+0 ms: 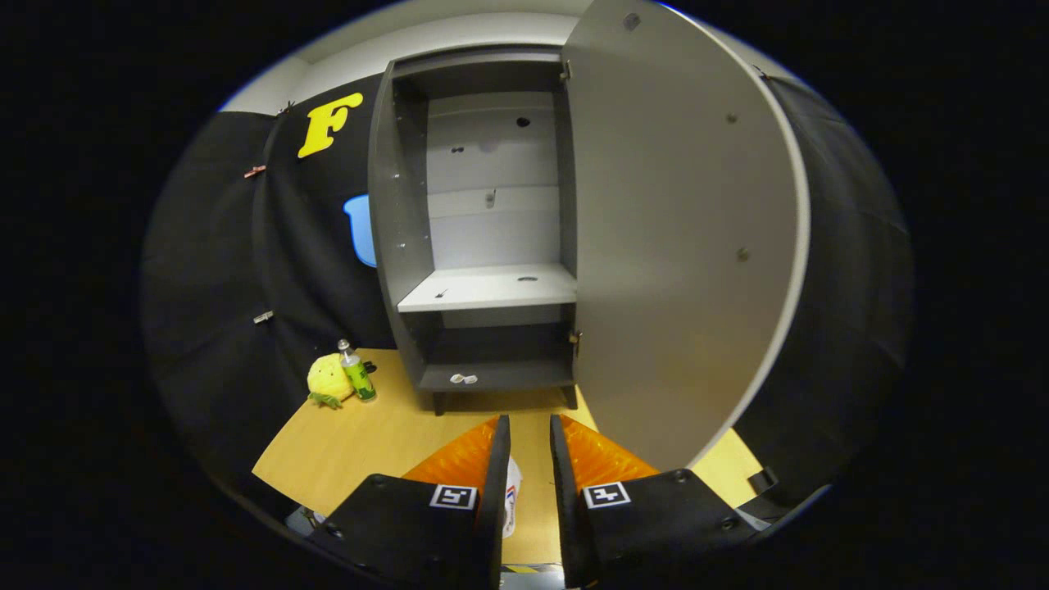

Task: Open the shoe cabinet door, grab the shoes and put them into the shoe cabinet, then close the shoe cabinet door.

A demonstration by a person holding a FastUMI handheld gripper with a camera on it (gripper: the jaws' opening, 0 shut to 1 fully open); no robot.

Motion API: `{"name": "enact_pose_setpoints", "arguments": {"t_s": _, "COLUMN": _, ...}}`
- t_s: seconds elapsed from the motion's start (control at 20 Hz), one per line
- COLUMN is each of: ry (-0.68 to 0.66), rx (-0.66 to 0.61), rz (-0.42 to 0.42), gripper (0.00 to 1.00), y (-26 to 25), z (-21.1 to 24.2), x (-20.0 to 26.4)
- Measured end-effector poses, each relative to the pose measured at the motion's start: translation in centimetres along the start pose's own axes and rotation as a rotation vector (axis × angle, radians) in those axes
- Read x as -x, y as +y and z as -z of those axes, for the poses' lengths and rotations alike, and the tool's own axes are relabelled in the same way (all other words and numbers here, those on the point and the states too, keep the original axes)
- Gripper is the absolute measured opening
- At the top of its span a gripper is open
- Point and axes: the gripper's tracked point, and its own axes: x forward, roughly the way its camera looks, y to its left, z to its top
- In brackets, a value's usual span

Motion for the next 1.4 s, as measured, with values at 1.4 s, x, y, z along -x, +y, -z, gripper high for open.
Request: {"name": "enact_pose_setpoints", "arguments": {"t_s": 1.4, "ry": 0.397, "rx": -0.065, "rz": -0.050, "gripper": 0.28, "y": 5.0, "z": 27.5, "x": -11.1}}
